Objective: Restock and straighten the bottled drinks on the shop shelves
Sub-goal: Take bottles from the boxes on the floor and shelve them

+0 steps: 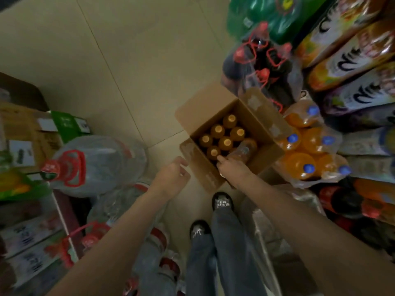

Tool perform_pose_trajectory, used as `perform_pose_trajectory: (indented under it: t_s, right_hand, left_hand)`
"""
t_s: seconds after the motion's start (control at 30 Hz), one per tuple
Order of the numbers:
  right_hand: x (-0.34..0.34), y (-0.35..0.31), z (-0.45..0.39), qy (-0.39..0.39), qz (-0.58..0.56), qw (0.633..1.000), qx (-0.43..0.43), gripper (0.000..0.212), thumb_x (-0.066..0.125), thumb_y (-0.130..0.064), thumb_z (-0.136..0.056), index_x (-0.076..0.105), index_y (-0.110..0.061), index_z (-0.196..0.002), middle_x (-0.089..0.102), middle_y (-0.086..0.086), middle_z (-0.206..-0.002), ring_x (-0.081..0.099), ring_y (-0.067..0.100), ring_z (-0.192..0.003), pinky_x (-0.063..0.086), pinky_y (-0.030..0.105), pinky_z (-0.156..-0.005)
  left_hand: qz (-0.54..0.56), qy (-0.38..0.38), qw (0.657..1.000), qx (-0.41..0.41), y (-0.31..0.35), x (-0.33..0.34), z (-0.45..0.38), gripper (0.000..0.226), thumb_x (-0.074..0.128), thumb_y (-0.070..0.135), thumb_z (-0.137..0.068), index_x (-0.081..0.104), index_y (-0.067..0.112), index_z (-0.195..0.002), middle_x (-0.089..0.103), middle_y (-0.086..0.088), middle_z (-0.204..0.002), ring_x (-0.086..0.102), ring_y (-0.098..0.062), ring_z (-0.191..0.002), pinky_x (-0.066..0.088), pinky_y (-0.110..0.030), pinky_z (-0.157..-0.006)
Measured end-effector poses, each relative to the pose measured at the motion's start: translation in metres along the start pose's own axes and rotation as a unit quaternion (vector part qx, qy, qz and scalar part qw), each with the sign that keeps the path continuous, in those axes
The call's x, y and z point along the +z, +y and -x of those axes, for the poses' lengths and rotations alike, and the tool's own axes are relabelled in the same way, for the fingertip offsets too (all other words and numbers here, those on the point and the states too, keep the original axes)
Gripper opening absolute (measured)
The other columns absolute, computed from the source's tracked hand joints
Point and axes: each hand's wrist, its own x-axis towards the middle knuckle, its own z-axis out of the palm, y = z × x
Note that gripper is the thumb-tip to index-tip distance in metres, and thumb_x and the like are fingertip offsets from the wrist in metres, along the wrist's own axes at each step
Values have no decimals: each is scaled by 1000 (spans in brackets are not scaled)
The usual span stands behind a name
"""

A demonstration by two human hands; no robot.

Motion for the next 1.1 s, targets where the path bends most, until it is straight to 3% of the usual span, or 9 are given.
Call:
perform_pose_trajectory:
  t_s: [0.13,0.27,0.43,0.5,0.6,0.7,0.87,0.93,1.1]
  right_hand:
    - [-61,48,53,94,-203,969,109,32,60,-12,-86,52,-9,-117,44,9,-124,54,30,-107,43,35,-88]
    - [-151,67,144,205,-327,920,75,32,77,-24,-73,65,-7,-97,53,5,-92,57,25,-92,37,26,-75]
    - [-279,25,291,384,-320,866,28,36,70,-41,-76,66,-8,-89,56,-1,-84,53,10,-77,32,20,-65]
    - [-316,12,355,468,-328,819,56,41,61,-48,-78,65,-8,-85,57,0,-80,52,7,-71,34,21,-63]
    - [-350,-3,449,545,-435,711,91,30,56,-44,-87,63,-15,-85,59,0,-80,52,5,-71,39,25,-67]
    - [-349,-14,543,544,-563,614,106,24,44,-33,-95,59,-17,-104,59,-6,-89,57,7,-75,49,26,-69]
    - [-285,-34,672,470,-564,657,172,29,57,-26,-91,59,-13,-116,64,7,-112,62,21,-100,52,31,-82]
    - [-266,-42,715,497,-560,640,174,25,63,-27,-86,62,-20,-111,67,-3,-109,62,13,-102,51,30,-87]
    - [-221,-44,804,598,-505,581,223,42,75,-17,-77,55,-23,-114,66,-6,-109,63,1,-98,51,21,-85]
  left_hand:
    - [57,45,996,43,29,-10,16,27,48,6,-90,51,6,-117,62,-14,-105,59,-28,-99,44,-30,-81]
    - [89,8,986,139,83,-35,61,47,59,3,-85,41,7,-128,52,-8,-118,52,-26,-102,43,-30,-90]
    - [100,-14,941,322,166,-70,152,103,75,57,-47,42,8,-131,54,-3,-123,52,-18,-116,40,-31,-102]
    - [118,4,924,363,203,-85,206,101,79,49,-39,45,14,-128,61,3,-112,58,-9,-104,45,-19,-92]
    - [145,12,899,413,257,-100,293,60,87,19,-56,55,16,-108,63,9,-87,58,13,-72,42,-1,-65]
    - [217,-78,869,438,305,-98,369,42,83,22,-61,65,15,-99,70,2,-90,65,-2,-80,49,-17,-75]
    - [287,-238,816,442,378,-64,476,46,74,31,-63,63,17,-106,70,-7,-95,65,-19,-81,50,-30,-75]
    - [257,-277,798,469,405,-39,514,56,79,31,-60,61,16,-111,70,-8,-99,66,-21,-87,51,-35,-81]
    - [99,-321,742,580,455,54,603,27,69,19,-68,64,20,-94,73,4,-84,68,-14,-80,53,-31,-76]
